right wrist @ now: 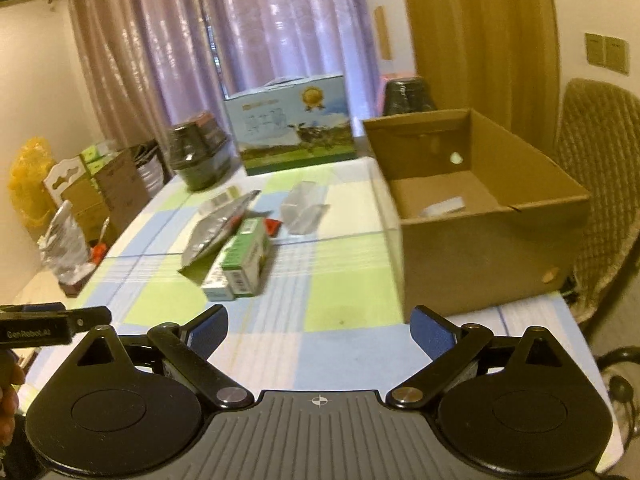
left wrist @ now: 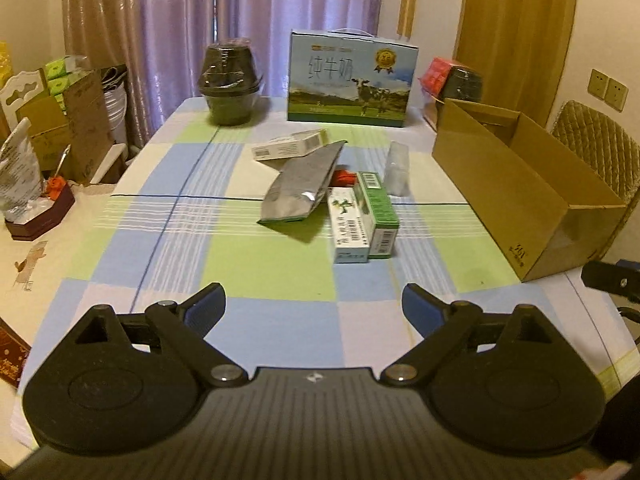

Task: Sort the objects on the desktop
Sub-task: 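Move both open tools back over the medicine boxes on the table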

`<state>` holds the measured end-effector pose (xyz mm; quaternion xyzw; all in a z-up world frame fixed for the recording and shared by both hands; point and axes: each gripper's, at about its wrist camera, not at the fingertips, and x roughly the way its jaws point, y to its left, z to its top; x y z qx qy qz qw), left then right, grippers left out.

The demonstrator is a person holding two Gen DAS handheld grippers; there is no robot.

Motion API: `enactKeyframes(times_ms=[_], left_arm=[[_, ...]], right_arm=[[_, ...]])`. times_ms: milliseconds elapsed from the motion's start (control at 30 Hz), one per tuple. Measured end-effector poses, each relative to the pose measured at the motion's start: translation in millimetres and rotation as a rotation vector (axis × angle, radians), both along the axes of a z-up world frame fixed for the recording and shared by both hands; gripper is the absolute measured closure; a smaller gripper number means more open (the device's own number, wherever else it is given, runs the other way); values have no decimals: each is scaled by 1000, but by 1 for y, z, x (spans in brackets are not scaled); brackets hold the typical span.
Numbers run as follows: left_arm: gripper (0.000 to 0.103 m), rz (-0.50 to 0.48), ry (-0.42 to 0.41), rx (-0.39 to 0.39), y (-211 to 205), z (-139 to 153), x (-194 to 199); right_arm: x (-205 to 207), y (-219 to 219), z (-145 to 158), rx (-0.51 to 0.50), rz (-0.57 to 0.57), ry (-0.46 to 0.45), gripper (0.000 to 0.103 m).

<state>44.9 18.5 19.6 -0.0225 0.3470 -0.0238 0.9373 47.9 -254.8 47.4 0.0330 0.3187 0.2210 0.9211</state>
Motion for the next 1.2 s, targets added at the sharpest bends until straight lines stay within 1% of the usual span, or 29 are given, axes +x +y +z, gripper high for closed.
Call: enactKeyframes(times_ms=[100, 333, 600, 767, 933, 1033, 1200], left_arm=[[9, 19, 3, -15, 7, 0, -3], [9, 23, 23, -24, 11, -6, -4], [9, 21, 55, -21, 8, -16, -1], [9, 22, 67, -46, 10, -21, 0], [9, 13, 82, -40, 9, -25, 2], [9, 8, 90, -51, 10, -27, 4], [9, 10, 113, -22, 11, -31, 14]], right_arm=[[1, 8, 1, 7, 9, 4, 8], [-1, 21, -5, 1, 42, 24, 8], [0, 25, -13, -5, 54, 52, 8], [1, 29, -17, -5, 64, 64, 8], [4, 35, -20, -5, 74, 73, 8], [9, 41, -21, -4, 85, 74, 8], [21, 56, -23, -5, 106, 66, 8]])
